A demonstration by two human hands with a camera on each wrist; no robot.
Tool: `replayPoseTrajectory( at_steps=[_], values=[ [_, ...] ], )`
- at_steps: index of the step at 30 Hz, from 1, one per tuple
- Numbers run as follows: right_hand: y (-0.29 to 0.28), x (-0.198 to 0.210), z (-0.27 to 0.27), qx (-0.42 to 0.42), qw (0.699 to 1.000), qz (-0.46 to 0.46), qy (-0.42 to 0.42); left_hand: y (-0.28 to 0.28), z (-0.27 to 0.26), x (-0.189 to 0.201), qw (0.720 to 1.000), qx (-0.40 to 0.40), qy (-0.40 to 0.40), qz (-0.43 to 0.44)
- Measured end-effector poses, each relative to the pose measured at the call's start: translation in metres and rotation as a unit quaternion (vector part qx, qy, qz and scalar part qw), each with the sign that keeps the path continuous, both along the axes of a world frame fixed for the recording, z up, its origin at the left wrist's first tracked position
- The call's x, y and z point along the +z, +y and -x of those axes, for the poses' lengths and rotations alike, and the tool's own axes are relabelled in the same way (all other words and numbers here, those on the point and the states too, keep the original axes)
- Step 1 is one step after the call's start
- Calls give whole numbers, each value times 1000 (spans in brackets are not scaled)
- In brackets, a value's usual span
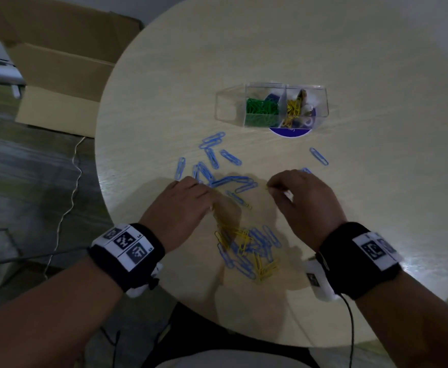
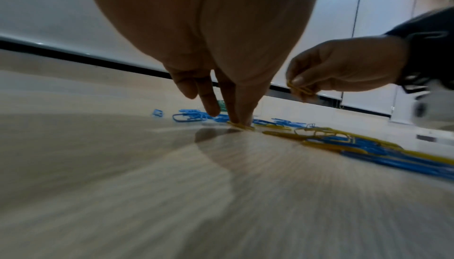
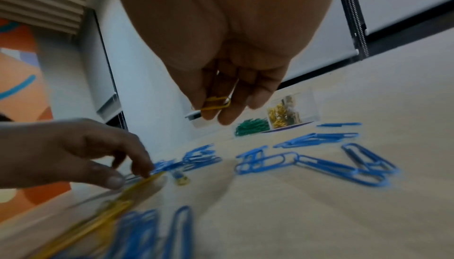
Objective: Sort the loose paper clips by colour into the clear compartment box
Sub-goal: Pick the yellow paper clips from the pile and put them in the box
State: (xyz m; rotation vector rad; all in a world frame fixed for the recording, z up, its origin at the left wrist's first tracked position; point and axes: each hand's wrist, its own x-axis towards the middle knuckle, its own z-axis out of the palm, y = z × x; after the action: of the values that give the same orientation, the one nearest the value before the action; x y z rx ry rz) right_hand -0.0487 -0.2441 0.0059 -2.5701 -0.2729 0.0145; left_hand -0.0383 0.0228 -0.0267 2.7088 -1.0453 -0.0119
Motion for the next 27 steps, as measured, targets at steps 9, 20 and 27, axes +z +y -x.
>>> replayPoseTrajectory(
  at_steps=[9, 20, 27],
  values=[
    [27, -23, 64, 114, 973, 143, 139, -8, 13, 0, 998, 8, 57, 3],
    [-7, -17, 43, -106, 987, -65, 99, -12, 28, 7, 961, 242, 130, 24],
    [-4, -27, 49, 1, 994, 42, 97, -11, 25, 2, 959, 228, 169, 24]
  ],
)
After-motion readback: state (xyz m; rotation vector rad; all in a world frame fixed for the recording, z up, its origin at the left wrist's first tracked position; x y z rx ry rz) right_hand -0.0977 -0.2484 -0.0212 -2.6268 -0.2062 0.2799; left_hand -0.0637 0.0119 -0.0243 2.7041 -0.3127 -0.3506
